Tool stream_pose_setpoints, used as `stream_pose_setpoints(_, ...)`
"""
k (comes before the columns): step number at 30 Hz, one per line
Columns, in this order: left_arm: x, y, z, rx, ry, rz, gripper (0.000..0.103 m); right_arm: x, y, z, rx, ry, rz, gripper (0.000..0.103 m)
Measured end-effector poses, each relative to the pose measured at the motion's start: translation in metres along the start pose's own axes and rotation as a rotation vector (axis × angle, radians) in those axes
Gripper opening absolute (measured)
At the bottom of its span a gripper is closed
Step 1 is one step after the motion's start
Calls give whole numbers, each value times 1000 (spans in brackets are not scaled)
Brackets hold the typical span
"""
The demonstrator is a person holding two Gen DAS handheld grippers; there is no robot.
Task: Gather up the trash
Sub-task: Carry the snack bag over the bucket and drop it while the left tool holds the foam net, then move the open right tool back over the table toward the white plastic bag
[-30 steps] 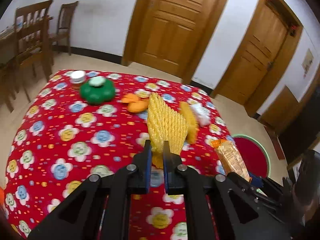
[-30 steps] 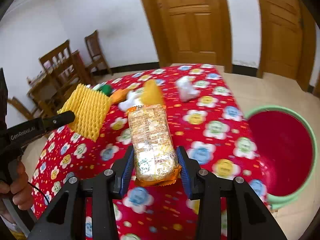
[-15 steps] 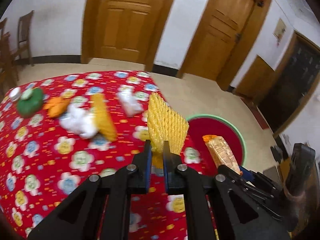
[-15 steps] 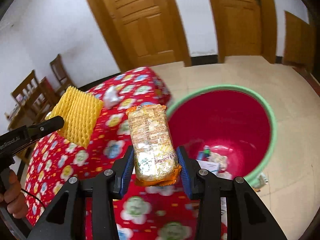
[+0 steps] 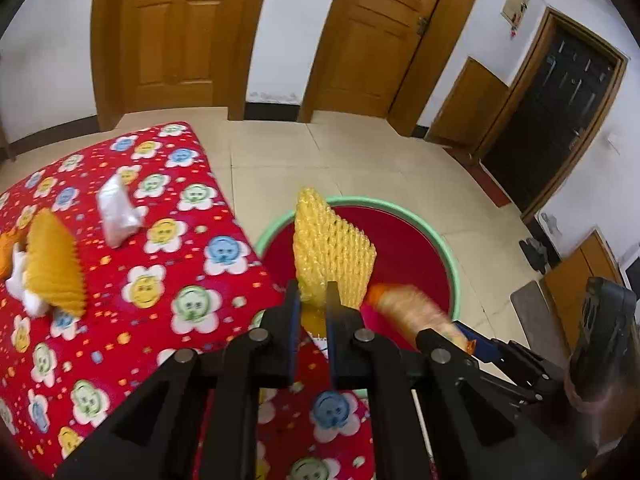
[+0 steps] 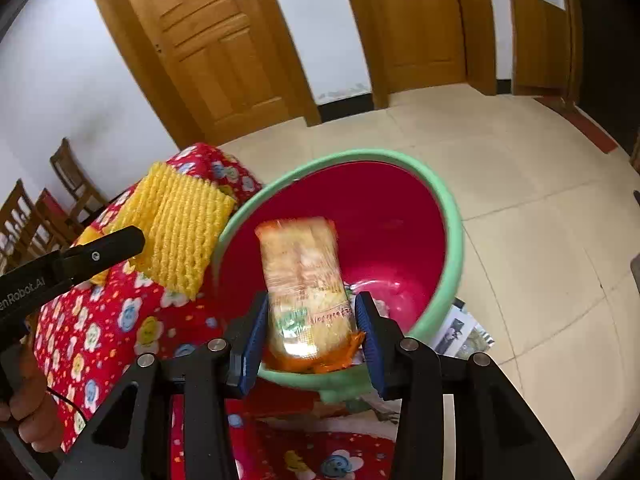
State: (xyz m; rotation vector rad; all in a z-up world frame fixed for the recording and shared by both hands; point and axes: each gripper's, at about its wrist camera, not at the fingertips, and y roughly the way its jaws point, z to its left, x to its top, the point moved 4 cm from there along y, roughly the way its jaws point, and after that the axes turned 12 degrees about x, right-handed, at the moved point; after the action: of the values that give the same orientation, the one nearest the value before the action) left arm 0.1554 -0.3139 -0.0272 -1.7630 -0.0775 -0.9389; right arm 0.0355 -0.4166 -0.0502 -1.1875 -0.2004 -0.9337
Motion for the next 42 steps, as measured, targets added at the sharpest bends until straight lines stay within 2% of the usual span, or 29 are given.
stream_pose_setpoints(6,-1,11,-9,-2,12,23,28,2,1,-12,-16,33,-9,45)
stream_pose_setpoints(13,-1,14,-6,45,21,29,28,2,5,-15,-13,46,0,46)
stream_pose_setpoints(17,1,10,5,71,-10,22,28,4,2,-11,-9,38,-3,46)
stream_pose_setpoints(24,12,-7,48,158,-84,-14,28,11,2,2,15,4,-17,47)
stream_pose_setpoints(28,17,-17,81,209,-145,-33,28,13,3,13,34,-15,-26,52)
stream_pose_setpoints(35,22,-26,135,309,-219,-50,28,15,10,31,54,-43,-13,52)
stream_pose_setpoints(42,24,-16,172,378,-235,-12,32,15,15,40,57,-58,-5,53)
